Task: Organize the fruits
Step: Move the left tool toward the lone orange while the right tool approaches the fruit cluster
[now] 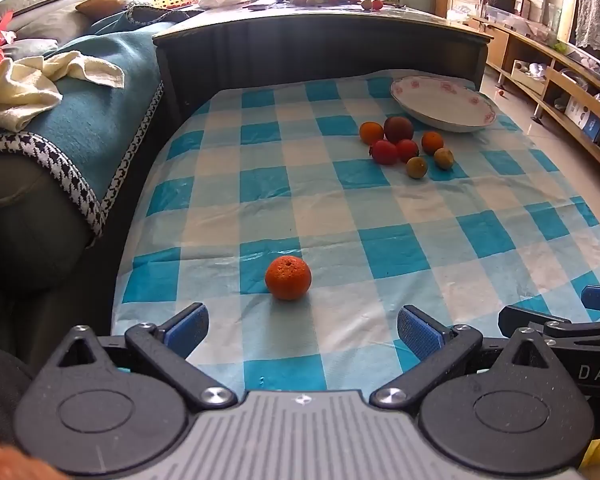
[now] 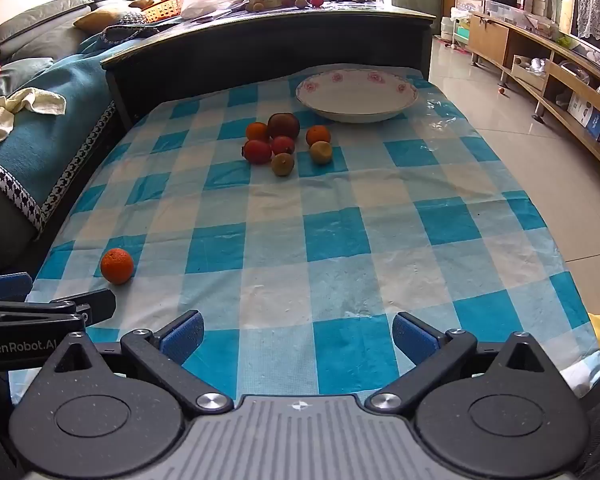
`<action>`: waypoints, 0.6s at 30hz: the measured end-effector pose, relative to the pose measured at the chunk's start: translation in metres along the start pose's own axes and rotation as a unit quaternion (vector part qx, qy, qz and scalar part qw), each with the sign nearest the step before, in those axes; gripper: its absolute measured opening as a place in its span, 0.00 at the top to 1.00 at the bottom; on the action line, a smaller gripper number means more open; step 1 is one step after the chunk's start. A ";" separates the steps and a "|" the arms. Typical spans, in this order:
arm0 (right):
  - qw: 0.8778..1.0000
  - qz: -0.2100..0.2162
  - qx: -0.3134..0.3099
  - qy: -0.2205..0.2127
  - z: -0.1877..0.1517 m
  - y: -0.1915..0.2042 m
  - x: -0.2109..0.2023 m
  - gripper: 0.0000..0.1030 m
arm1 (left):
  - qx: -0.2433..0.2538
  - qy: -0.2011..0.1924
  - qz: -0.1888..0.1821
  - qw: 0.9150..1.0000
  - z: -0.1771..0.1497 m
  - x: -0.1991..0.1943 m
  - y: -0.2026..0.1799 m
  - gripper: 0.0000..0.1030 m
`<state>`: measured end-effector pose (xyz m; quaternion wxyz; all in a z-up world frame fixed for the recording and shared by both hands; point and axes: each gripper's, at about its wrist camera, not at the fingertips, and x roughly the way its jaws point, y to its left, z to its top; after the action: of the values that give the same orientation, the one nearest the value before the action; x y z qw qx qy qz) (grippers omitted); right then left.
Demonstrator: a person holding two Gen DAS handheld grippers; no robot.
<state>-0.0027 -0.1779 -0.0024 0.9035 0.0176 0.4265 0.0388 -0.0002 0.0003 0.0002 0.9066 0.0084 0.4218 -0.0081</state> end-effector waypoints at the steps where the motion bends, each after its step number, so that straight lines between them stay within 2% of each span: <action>1: 1.000 0.000 0.000 0.000 0.000 0.000 0.000 0.08 | 0.001 0.000 -0.001 1.000 0.000 0.000 0.000 0.00; 12: 1.000 -0.001 0.000 0.000 0.001 -0.001 -0.001 0.08 | 0.006 0.003 -0.002 1.000 -0.003 -0.007 0.004 0.00; 18: 1.000 -0.001 0.000 0.000 0.000 0.001 0.001 0.09 | 0.003 0.008 0.000 1.000 -0.002 0.004 0.001 0.00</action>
<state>-0.0023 -0.1764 -0.0030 0.9033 0.0173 0.4269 0.0376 0.0011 0.0015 -0.0042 0.9031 0.0107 0.4293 -0.0094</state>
